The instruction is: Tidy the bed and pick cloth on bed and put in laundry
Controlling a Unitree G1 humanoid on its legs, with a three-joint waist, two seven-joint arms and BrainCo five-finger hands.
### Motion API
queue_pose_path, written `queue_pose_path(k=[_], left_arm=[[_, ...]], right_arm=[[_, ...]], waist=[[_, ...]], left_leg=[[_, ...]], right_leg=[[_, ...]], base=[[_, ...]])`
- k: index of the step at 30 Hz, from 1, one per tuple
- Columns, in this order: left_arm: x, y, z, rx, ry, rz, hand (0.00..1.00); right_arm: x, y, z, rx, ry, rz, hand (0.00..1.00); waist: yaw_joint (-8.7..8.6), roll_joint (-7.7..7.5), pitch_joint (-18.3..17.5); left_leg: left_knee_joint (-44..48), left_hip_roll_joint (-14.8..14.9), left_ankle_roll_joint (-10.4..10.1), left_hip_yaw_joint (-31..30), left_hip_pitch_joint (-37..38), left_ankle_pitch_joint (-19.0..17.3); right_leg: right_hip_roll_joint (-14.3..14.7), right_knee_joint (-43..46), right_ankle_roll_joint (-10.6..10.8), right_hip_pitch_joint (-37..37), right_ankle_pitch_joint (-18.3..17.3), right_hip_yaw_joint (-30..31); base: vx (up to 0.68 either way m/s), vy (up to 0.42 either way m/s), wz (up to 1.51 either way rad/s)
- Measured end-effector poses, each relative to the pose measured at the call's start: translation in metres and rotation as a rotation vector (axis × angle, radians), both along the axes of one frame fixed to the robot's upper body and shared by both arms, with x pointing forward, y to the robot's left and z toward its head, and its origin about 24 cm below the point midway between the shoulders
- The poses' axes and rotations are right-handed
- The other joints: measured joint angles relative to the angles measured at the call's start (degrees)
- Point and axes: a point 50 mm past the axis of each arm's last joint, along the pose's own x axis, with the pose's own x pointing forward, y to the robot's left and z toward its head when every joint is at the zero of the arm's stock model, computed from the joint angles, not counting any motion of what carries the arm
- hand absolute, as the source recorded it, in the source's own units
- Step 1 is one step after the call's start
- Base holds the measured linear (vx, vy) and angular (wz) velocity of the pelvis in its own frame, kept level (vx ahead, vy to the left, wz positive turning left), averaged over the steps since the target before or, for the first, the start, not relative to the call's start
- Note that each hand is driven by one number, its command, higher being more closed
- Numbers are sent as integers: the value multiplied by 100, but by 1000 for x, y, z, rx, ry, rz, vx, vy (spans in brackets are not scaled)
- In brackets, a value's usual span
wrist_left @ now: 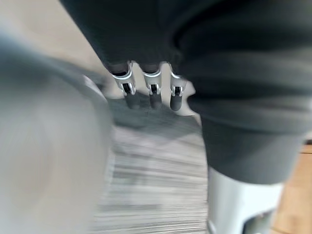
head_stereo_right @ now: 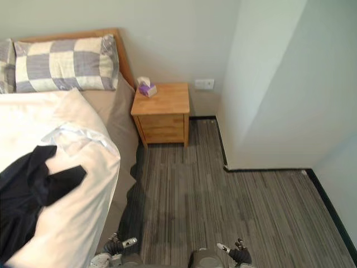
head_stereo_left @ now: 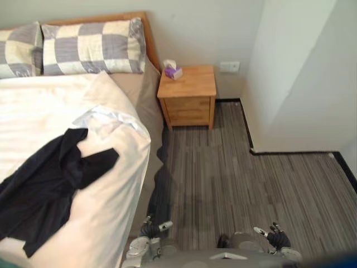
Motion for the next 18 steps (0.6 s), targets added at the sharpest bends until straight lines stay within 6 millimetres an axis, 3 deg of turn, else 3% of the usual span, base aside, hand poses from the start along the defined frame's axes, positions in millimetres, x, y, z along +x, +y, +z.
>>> queue_pose_path(k=[2,3,4,5,6,7,8,9,10,11,12,14,15,16,17,18], left_arm=[[4,0,3,6,-36,-7,0],[4,0,3,7,-37,-8,0],[4,1,3,6,-39,-3,0],[6,5,4,22,-47,-7,0],[8,7,5,30,-52,-15,0],[17,10,9,42,-72,-24,0],[18,13,10,48,-76,-21,0],[19,11,10,44,-78,-20,0],[16,6,7,33,-59,-21,0],[13,7,5,38,-28,-18,0],[10,7,3,39,-9,-20,0],[4,6,-2,45,50,-53,0],[4,5,-3,45,60,-76,0],[3,3,-4,40,72,-110,0],[-1,2,-6,36,96,-144,0],[-2,2,-6,31,105,-149,0]], right_arm=[[9,3,2,12,-21,26,0],[13,6,2,17,-30,52,0],[15,9,3,21,-36,62,0],[16,26,0,59,-41,97,0],[16,33,0,74,-50,103,0],[22,46,1,105,-79,106,0],[27,53,2,121,-92,108,0],[26,56,1,128,-92,106,0],[20,46,0,103,-74,96,0],[20,44,0,87,-68,81,0],[22,42,0,79,-69,79,0],[22,37,0,37,-63,69,0],[21,38,0,24,-54,83,0],[20,39,-1,3,-49,105,0],[27,36,2,-42,-70,114,0],[28,35,3,-56,-71,118,0]], waist=[[103,-44,5],[100,-47,-2],[124,-89,-6],[204,-345,-161],[163,-425,-201],[107,-551,-161],[175,-594,-150],[198,-581,-180],[169,-469,-255],[198,-549,-374],[190,-507,-405],[140,-461,-431],[140,-465,-433],[103,-452,-428],[20,-421,-397],[-2,-423,-395]], left_leg=[[-1634,-420,72,345,-263,-55],[-2977,-637,96,674,-261,222],[-3616,-711,452,967,-242,829],[-3918,-1018,696,1285,-137,849],[-3814,-1060,733,1351,-218,800],[-3009,-851,663,1863,-614,657],[-2855,-802,559,2150,-781,437],[-3566,-881,522,2465,-662,573],[-4041,-960,1349,2643,-457,591],[-4056,-1186,1191,2621,-308,360],[-4078,-1244,1258,2576,-216,273],[-4163,-1465,1298,2451,294,-14],[-4215,-1519,1288,2408,460,-47],[-4354,-1582,1272,2289,731,-56],[-4601,-1643,1210,1996,1199,-57],[-4682,-1652,1178,1914,1368,-64]], right_leg=[[-158,-129,211,218,-59,136],[-227,-271,341,397,-135,159],[-287,-377,453,533,-203,174],[-544,-612,594,696,-147,191],[-600,-728,651,714,-50,112],[-652,-932,716,807,210,20],[-696,-928,763,818,261,46],[-739,-885,794,899,276,75],[-704,-751,787,1036,262,89],[-906,-306,732,955,318,129],[-970,80,720,834,375,168],[-1409,2616,767,47,748,249],[-1489,3265,768,-191,816,244],[-1545,3950,750,-450,815,209],[-1496,4489,749,-726,599,8],[-1466,4537,752,-824,463,-55]], base=[[442,119,-51],[501,203,-26],[673,275,-21],[604,223,-5],[628,197,28],[469,135,42],[506,188,52],[439,200,45],[618,331,56],[452,254,41],[581,346,32],[546,308,26],[395,205,28],[444,176,47],[423,139,55],[405,95,64]])
